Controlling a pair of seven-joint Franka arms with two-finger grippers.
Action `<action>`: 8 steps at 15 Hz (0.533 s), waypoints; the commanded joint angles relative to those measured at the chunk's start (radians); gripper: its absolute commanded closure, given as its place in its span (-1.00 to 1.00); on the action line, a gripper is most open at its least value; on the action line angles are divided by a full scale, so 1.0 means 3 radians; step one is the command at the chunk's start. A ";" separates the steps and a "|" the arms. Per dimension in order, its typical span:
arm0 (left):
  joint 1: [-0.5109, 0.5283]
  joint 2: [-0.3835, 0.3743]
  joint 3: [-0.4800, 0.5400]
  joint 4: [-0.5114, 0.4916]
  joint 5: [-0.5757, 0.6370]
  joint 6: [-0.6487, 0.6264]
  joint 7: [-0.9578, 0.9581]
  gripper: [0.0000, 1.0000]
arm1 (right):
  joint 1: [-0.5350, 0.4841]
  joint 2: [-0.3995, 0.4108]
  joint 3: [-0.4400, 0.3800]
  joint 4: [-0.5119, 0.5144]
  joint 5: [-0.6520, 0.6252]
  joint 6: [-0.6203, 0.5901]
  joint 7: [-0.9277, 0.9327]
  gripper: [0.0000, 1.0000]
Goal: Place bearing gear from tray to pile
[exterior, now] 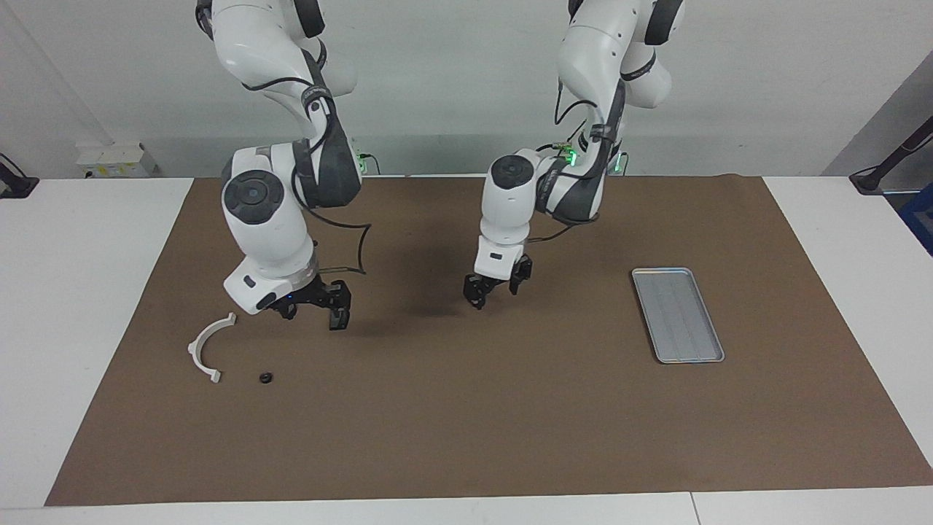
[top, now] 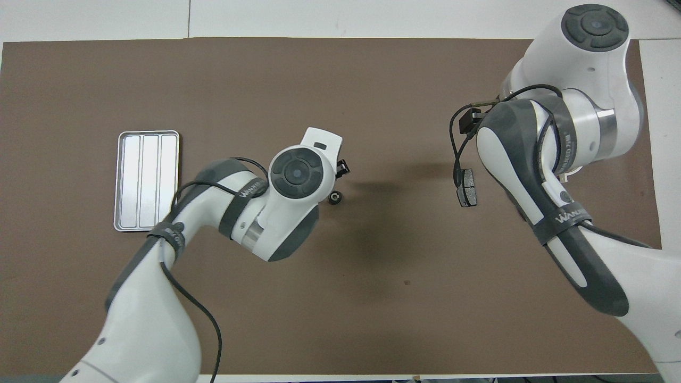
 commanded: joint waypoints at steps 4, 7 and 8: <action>0.1437 -0.0876 0.0033 0.0122 0.0154 -0.0794 0.2114 -1.00 | 0.0865 0.0049 0.0010 -0.0101 0.0006 0.0297 0.2086 -1.00; 0.2083 -0.0892 0.0039 0.0637 -0.0075 -0.1457 0.3253 -1.00 | 0.1264 0.0273 0.0010 -0.0076 -0.0015 0.0548 0.2925 -1.00; 0.2160 -0.0903 0.0039 0.0796 -0.0142 -0.1683 0.3316 -1.00 | 0.1356 0.0386 0.0005 -0.0061 -0.0035 0.0650 0.3151 -1.00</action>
